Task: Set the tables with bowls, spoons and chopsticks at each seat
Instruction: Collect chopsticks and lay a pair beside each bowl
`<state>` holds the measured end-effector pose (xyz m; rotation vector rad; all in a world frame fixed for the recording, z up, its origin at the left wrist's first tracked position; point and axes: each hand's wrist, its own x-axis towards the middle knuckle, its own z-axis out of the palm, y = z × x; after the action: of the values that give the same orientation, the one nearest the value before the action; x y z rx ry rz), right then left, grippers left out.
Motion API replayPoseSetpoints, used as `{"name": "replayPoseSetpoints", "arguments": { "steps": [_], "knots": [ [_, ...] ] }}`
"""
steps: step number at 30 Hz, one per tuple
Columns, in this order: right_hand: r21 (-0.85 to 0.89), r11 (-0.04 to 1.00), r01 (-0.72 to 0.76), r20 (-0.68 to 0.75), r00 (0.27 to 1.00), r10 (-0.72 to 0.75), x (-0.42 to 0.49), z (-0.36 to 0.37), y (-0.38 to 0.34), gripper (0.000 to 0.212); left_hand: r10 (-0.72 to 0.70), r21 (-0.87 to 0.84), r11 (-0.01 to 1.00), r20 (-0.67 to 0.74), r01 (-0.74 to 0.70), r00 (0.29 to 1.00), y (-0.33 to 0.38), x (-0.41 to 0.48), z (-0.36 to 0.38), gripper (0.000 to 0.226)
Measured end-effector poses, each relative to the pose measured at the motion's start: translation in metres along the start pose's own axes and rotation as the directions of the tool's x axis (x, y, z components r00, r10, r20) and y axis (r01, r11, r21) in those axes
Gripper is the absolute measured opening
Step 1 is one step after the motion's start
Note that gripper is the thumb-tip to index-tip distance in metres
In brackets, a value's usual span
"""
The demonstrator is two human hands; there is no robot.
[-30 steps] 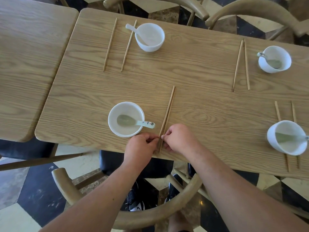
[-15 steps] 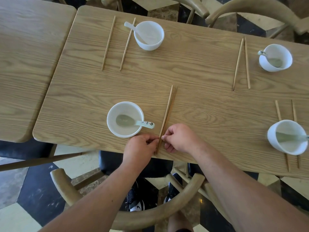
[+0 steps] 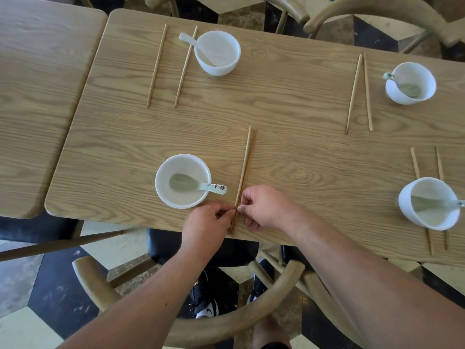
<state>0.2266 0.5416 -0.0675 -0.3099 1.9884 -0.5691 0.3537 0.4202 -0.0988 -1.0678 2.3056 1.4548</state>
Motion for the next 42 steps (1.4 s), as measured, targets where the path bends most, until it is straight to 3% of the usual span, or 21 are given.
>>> {"name": "replayPoseSetpoints", "arguments": {
  "steps": [9,13,19,21,23,25,27,29,32,35,42],
  "knots": [
    [-0.027,0.998,0.05,0.035,0.998,-0.049,0.001,-0.004,0.001,0.016,0.01,0.027,1.0,-0.027,-0.009,1.0,0.002,-0.002,0.002,0.008],
    [0.059,0.997,0.047,0.056,0.997,-0.051,0.003,-0.005,0.006,0.015,-0.011,0.002,1.0,-0.019,0.012,1.0,0.001,-0.001,0.001,0.008],
    [0.207,0.978,-0.011,0.148,0.989,-0.02,0.007,-0.013,0.009,0.016,-0.065,-0.185,0.98,0.077,0.078,0.995,0.005,-0.008,-0.014,0.016],
    [0.305,0.952,0.01,0.045,0.999,-0.025,0.002,-0.017,0.008,0.019,-0.051,-0.142,0.988,0.075,0.061,0.996,0.006,-0.021,-0.025,0.017],
    [0.36,0.928,0.095,-0.18,0.983,-0.031,-0.006,-0.022,0.002,0.022,0.013,-0.038,0.999,-0.047,-0.015,0.999,0.005,-0.036,-0.042,0.028],
    [0.312,0.937,0.157,-0.322,0.945,-0.051,-0.016,-0.024,-0.014,0.027,0.101,0.044,0.995,-0.272,-0.092,0.957,0.007,-0.045,-0.064,0.036],
    [0.253,0.954,0.163,-0.277,0.957,-0.09,-0.021,-0.018,-0.033,0.036,0.074,-0.014,0.996,-0.451,-0.09,0.89,0.01,-0.04,-0.089,0.023],
    [0.215,0.968,0.131,-0.162,0.982,-0.097,-0.021,-0.009,-0.049,0.052,-0.039,-0.108,0.994,-0.505,-0.019,0.862,0.009,-0.023,-0.107,0.013],
    [0.254,0.958,0.134,-0.066,0.99,-0.121,-0.017,0.003,-0.064,0.069,-0.181,-0.291,0.953,-0.316,0.086,0.931,0.007,0.005,-0.121,0.032],
    [0.396,0.908,0.134,-0.046,0.991,-0.126,-0.007,0.012,-0.067,0.07,-0.228,-0.405,0.897,-0.078,0.178,0.971,0.004,0.018,-0.121,0.03],
    [0.455,0.882,0.123,-0.108,0.991,-0.082,0.006,0.016,-0.062,0.05,-0.185,-0.435,0.886,-0.012,0.161,0.983,-0.003,0.02,-0.119,0.037]
  ]
}}
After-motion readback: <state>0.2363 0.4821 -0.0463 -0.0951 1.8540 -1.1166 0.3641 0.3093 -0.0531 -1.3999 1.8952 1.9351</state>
